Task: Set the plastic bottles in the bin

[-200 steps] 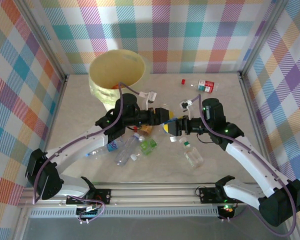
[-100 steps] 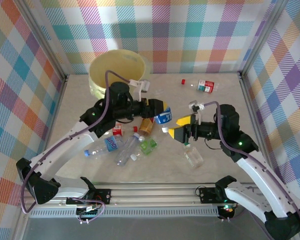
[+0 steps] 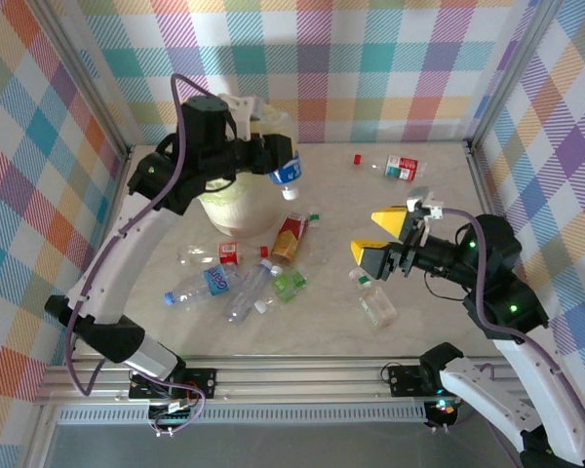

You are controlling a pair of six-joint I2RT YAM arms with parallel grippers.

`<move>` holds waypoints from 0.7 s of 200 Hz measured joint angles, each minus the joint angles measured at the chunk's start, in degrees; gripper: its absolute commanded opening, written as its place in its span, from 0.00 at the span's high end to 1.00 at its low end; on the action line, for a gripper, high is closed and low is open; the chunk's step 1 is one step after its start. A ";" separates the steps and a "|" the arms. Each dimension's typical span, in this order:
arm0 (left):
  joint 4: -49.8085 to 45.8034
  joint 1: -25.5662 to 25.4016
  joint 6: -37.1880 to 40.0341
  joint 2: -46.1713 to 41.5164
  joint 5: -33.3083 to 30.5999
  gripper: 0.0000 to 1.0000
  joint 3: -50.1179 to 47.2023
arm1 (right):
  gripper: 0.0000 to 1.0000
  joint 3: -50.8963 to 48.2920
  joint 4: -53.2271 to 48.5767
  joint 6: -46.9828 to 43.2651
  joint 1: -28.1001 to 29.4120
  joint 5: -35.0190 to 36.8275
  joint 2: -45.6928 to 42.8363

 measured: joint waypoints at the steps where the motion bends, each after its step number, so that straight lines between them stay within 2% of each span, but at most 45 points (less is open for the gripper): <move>1: -0.04 0.26 0.07 0.20 -0.04 0.51 0.42 | 0.00 0.04 0.02 0.00 0.00 0.07 0.00; 61: -1.92 11.82 1.46 6.67 0.33 0.51 10.80 | 0.00 0.74 1.09 0.31 2.62 5.70 1.36; 107: -1.44 17.99 2.80 11.21 0.55 0.51 14.10 | 0.00 0.46 2.21 -0.09 9.84 12.04 2.67; 140: -1.51 19.23 4.04 15.69 0.50 0.51 15.67 | 0.00 0.46 2.23 -1.51 16.17 17.88 3.82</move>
